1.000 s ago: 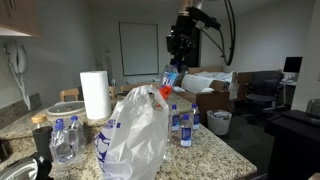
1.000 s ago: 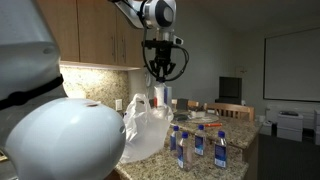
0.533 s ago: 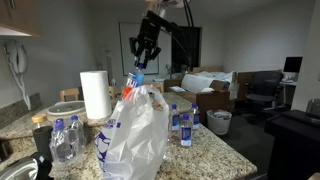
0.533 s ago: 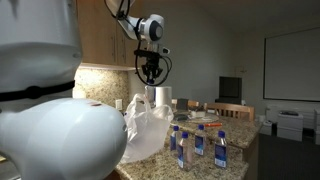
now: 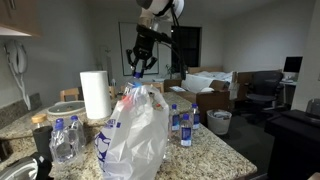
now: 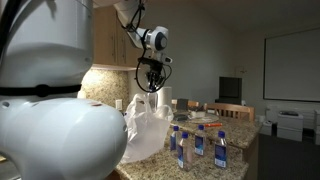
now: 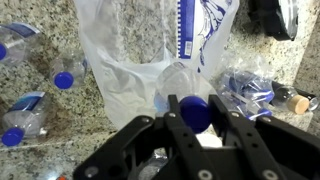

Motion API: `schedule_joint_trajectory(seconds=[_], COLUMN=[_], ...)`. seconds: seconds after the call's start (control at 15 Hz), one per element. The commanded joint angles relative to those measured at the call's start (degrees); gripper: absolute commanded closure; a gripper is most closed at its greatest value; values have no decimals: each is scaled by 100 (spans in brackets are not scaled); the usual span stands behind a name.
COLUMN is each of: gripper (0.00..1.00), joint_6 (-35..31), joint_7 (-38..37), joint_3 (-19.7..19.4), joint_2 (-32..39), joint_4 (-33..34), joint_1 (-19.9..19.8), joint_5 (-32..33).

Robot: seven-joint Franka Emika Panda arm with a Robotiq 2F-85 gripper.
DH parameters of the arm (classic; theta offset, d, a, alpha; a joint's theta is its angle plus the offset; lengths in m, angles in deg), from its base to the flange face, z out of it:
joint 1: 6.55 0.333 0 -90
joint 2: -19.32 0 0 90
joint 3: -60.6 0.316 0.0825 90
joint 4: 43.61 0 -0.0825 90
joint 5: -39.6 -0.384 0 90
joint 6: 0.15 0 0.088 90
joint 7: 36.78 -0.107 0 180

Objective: Put the empty water bottles on the counter in the plastic bag

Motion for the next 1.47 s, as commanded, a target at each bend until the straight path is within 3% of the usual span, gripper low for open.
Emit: schedule_joint_trajectory(seconds=[0.0,0.47,0.53,0.6,0.93,1.07,1.4], gripper=[86,86,56,41,9,0,0], joint_6=[738,1714,1725,1697,1454,1254,1055], joint_7=[-826,-1141,-1124,-1078,-963,-869,-543], joint_3=[-103,-254,-253,-254,-300,-348,-577], joint_2=[233,936,1049,1127,946,659,-24], joint_4=[371,898,963,998,777,494,-99], joint_1=[-25,14,39,58,19,-58,-382], joint_5=[148,-56,-43,-49,-296,-482,-1064])
